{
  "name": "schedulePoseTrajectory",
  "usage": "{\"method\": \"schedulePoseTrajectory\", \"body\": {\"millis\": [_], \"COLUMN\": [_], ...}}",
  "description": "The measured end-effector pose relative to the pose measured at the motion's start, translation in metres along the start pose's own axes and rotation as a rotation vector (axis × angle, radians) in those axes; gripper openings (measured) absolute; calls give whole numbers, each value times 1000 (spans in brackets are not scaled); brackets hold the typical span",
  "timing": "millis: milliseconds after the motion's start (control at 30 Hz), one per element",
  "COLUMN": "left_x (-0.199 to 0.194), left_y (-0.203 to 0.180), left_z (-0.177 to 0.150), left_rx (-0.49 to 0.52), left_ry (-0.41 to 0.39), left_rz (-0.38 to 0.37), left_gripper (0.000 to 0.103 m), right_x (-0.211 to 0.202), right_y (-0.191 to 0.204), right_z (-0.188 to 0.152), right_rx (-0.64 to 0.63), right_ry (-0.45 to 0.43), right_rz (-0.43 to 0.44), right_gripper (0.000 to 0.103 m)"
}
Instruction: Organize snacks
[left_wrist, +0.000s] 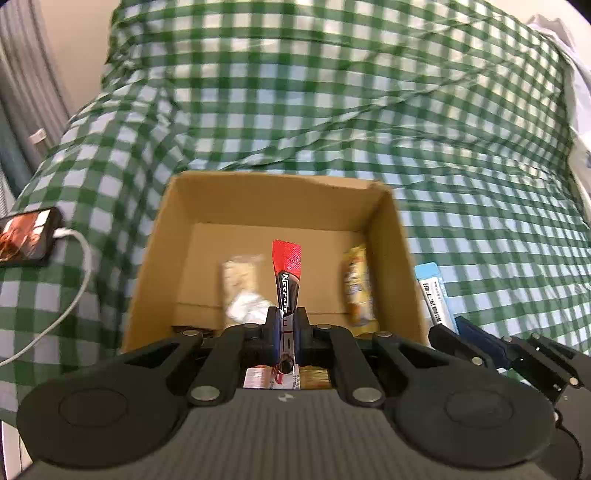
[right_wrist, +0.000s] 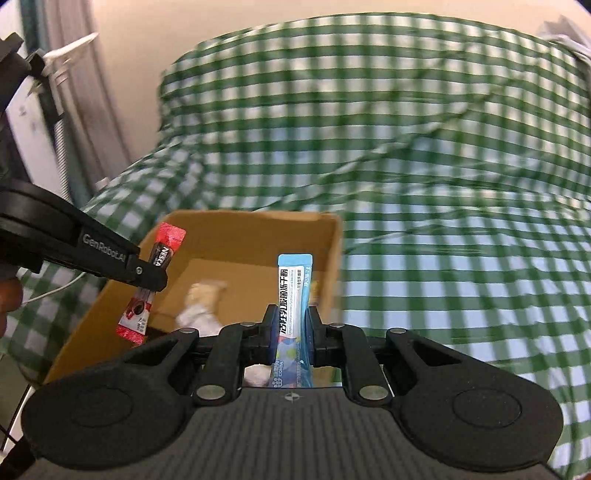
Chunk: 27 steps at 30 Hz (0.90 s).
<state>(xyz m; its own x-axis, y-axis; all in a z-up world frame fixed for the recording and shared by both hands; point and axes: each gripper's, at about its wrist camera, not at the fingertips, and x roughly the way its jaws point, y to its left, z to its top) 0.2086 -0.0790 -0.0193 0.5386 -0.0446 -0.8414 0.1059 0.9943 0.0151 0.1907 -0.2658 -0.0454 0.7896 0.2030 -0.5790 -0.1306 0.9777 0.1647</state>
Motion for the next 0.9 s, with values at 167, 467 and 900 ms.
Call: {"method": "schedulePoseTrajectory", "body": {"millis": [167, 467, 900], "left_x": [13, 16, -54], "left_y": [25, 47, 69], "left_z": [-6, -17, -80], "left_rx": [-3, 10, 2], "left_ry": [13, 0, -37], "left_rz": [18, 138, 159], "left_gripper": [8, 103, 103], "right_x": [11, 23, -45], "right_y": [34, 51, 78], "right_z": [1, 1, -51], "right_rx": [-44, -57, -56], "right_ry": [31, 55, 120], "right_rz": [7, -81, -57], "right_gripper": [16, 95, 97]}}
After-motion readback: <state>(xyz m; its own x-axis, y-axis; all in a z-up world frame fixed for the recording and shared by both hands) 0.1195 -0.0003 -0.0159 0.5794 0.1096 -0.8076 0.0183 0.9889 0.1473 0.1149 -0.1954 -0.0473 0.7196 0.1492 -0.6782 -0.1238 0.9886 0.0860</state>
